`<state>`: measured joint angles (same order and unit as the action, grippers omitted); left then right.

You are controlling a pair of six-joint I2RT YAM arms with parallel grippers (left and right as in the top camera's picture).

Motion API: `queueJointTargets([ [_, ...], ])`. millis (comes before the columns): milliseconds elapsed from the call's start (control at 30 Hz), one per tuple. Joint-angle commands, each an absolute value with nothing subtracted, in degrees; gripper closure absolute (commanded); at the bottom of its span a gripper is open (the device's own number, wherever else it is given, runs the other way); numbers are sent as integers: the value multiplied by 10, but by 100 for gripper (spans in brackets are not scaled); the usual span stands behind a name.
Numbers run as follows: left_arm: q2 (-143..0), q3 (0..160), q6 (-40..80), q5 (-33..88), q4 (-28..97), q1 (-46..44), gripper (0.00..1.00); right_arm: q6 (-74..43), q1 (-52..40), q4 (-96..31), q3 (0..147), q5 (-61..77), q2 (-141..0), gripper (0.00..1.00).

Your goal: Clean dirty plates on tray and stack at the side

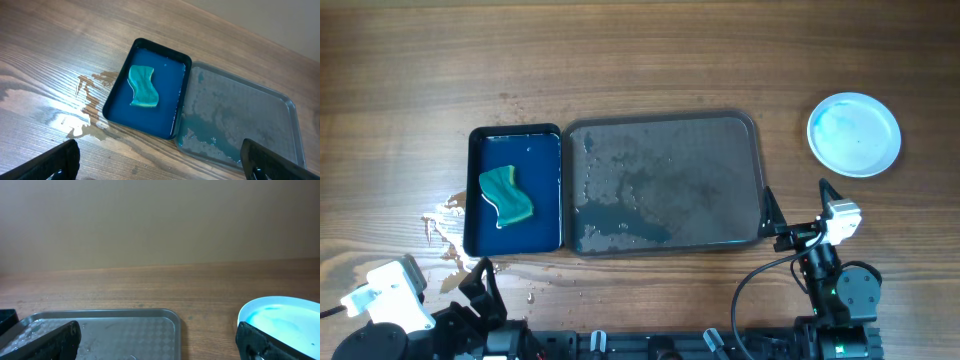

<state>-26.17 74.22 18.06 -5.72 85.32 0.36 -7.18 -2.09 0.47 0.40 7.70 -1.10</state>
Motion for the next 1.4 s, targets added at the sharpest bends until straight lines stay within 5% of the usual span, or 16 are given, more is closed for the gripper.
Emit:
queueJointTargets([
  [0,-260,741,171,-50,852,1,0,-60,-18,6,3,80,-2,0],
  [800,-260,741,171,-50,836,1,0,-60,-18,6,3,80,-2,0],
  [933,-257,679,171,-39,669,1,0,-60,-18,6,3,80,-2,0],
  [1133,-149,364,171,104,234,1,0,-60,-18,6,3,80,-2,0],
  [1367,-2,178,171,131,119,1,0,-60,-18,6,3,80,-2,0],
])
